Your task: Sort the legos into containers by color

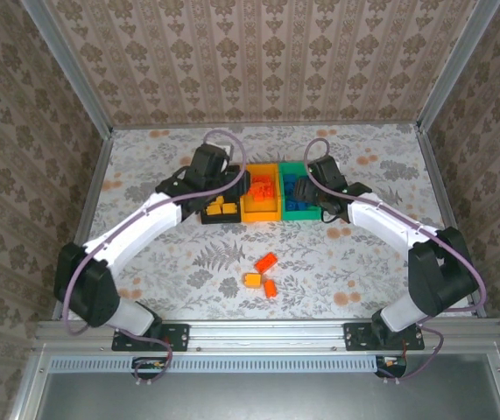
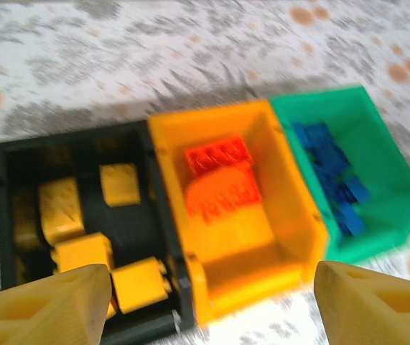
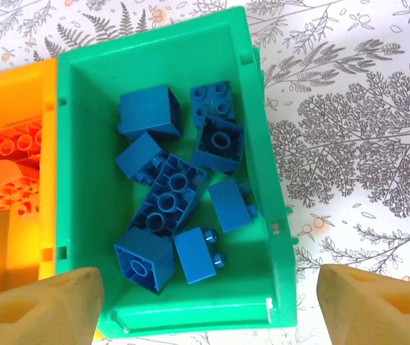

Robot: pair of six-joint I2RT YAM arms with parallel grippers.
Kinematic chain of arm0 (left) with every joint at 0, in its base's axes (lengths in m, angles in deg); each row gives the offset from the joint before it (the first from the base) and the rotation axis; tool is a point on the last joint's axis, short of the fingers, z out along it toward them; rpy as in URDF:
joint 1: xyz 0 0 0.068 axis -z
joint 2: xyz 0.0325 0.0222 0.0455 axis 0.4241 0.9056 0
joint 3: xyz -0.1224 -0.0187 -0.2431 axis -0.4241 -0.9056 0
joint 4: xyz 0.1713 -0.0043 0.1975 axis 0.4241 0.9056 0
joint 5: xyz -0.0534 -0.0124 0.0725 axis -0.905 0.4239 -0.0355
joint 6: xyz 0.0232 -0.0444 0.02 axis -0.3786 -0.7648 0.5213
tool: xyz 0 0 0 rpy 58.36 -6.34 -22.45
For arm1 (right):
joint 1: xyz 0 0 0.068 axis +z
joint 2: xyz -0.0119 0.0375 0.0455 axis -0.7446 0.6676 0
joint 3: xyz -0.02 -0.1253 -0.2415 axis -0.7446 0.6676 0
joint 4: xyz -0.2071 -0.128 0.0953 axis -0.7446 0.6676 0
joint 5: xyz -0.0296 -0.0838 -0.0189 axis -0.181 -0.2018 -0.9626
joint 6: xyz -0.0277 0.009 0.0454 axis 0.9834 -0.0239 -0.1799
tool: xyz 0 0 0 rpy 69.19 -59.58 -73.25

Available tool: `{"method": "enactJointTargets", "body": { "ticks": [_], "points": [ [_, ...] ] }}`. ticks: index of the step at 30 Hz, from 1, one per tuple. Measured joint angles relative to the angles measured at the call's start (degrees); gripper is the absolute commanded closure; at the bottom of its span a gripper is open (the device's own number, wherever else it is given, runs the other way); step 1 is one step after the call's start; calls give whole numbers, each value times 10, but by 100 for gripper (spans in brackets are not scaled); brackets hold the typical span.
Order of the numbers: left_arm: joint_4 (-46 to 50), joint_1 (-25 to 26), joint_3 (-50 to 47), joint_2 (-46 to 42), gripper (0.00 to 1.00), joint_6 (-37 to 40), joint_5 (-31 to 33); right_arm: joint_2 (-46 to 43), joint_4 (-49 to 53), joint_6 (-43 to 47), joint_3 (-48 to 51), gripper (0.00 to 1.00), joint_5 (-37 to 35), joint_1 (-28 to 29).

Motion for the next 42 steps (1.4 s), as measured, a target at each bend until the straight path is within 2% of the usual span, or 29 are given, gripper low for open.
{"method": "enactJointTargets", "body": {
  "ticks": [7,11,18,23,33,35,42],
  "points": [
    [85,99,-75,-23,24,7,-44,-1,-10,0,17,20,6,0],
    [115,156,-111,-2,24,7,-63,-1,-12,0,23,20,7,0],
    [133,225,-113,48,24,6,-74,-3,-14,0,28,20,7,0],
    [155,233,-113,91,25,4,-74,-10,-14,0,30,20,7,0],
    [157,237,-114,117,27,-3,-74,-14,-15,0,35,20,7,-5],
    [157,237,-114,120,30,-3,-74,-14,-15,0,35,20,7,-7],
    [157,237,-114,120,51,-7,-74,-14,-16,0,38,20,7,-9]
  ]
}}
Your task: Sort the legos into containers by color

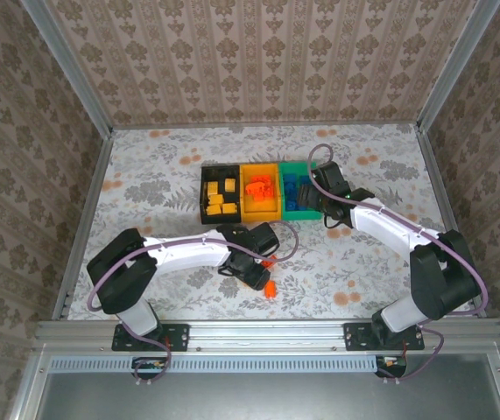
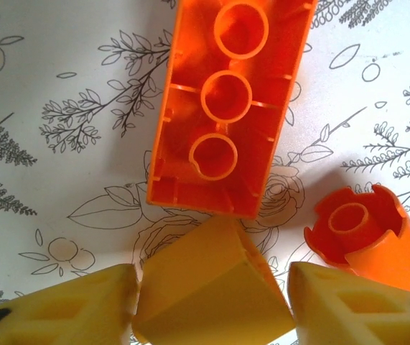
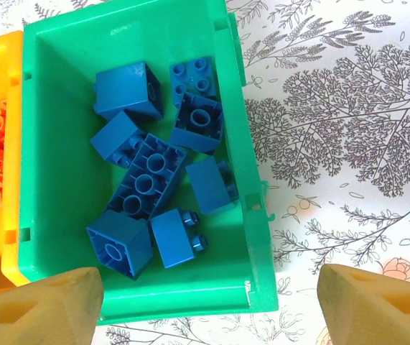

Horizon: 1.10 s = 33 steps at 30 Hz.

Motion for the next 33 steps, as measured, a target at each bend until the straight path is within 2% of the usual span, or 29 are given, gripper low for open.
{"method": "enactJointTargets", "body": {
  "ticks": [5,12,16,20,26,33],
  "points": [
    [-1,0,0,-4,58,-2,1,-2,-1,-2,1,20,0,-3],
    [12,-21,-12,-58,60,-3,27,-10,-1,-2,1,20,0,-5],
    [3,-78,-11,-140,59,-2,67,-11,-3,-4,1,20,0,-5],
    [-47,-171,-9,-186,59,-2,102,-11,-3,-9,1,20,0,-6],
    [-133,-280,35,-130,60,-2,139,-11,-3,-12,1,20,0,-7],
    [-179,-338,134,8,60,-2,143,-23,-2,-12,6,20,7,-7]
  ]
}}
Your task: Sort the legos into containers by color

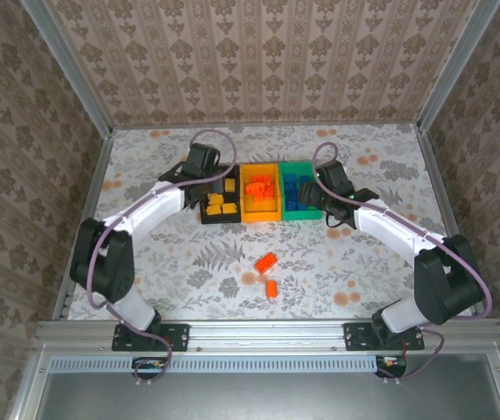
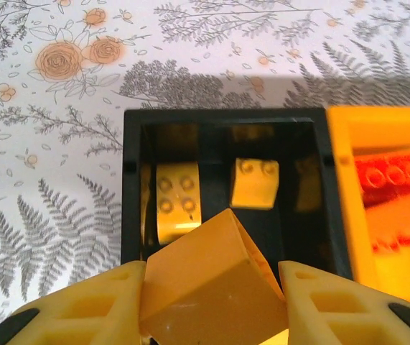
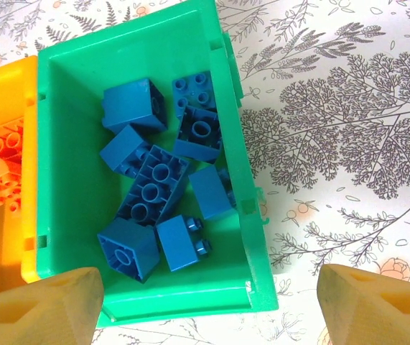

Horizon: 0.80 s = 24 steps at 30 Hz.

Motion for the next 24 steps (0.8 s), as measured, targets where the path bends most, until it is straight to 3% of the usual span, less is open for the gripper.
{"method": "enactJointTargets", "body": {
  "ticks": [4,9,14,20,22,24],
  "points": [
    [-1,-3,43,57,58,0,-3,-24,4,0,17,20,12,0],
    [-1,-3,63,85,34,2,-13,-59,8,6,47,18,40,0],
    [1,5,65,78,24,-4,-24,-74,9,29,61,16,75,19],
    [-7,19,50,-16,17,-14,-54,-69,10,60,60,13,96,108],
    [-15,24,31,-72,0,-18,-65,-49,14,70,52,12,101,144],
    [-26,31,5,-130,0,-26,-73,-19,17,81,38,11,103,175]
  ]
}}
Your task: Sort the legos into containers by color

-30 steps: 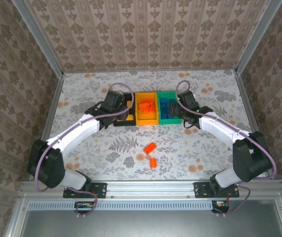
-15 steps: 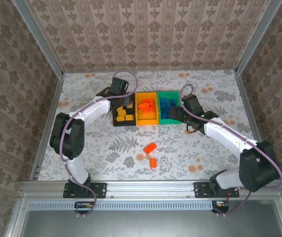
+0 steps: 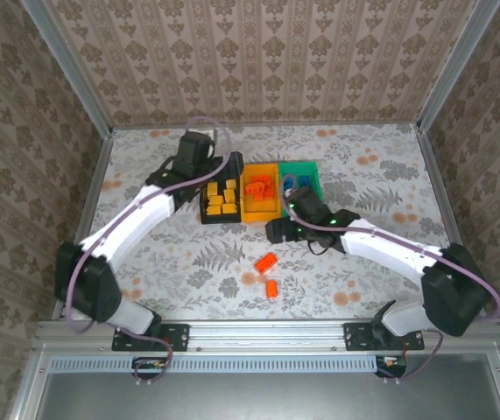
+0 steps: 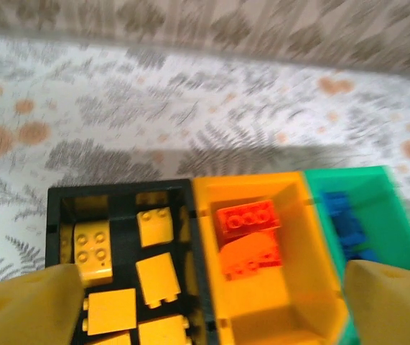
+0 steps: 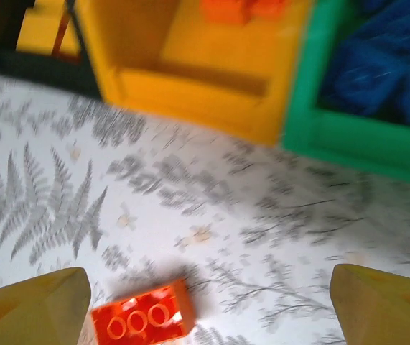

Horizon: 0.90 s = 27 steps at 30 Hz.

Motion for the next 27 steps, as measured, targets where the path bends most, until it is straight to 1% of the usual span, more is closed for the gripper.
{"method": "enactJointTargets", "body": {
  "ticks": [4,8,14,17,22,27],
  "points": [
    [-11,11,-71,-104,0,-9,-10,66,7,21,-22,11,-3,54],
    [-4,14,-149,-187,0,-24,-9,120,20,34,-42,10,-10,89],
    [25,14,-229,-277,0,-50,2,163,43,46,-67,6,-46,117],
    [35,14,-252,-307,0,-61,10,175,52,51,-72,6,-55,126],
    [52,10,-276,-341,0,-73,22,192,67,53,-74,11,-68,136],
    [56,-4,-281,-354,0,-82,23,202,69,54,-74,22,-72,138]
  ]
}}
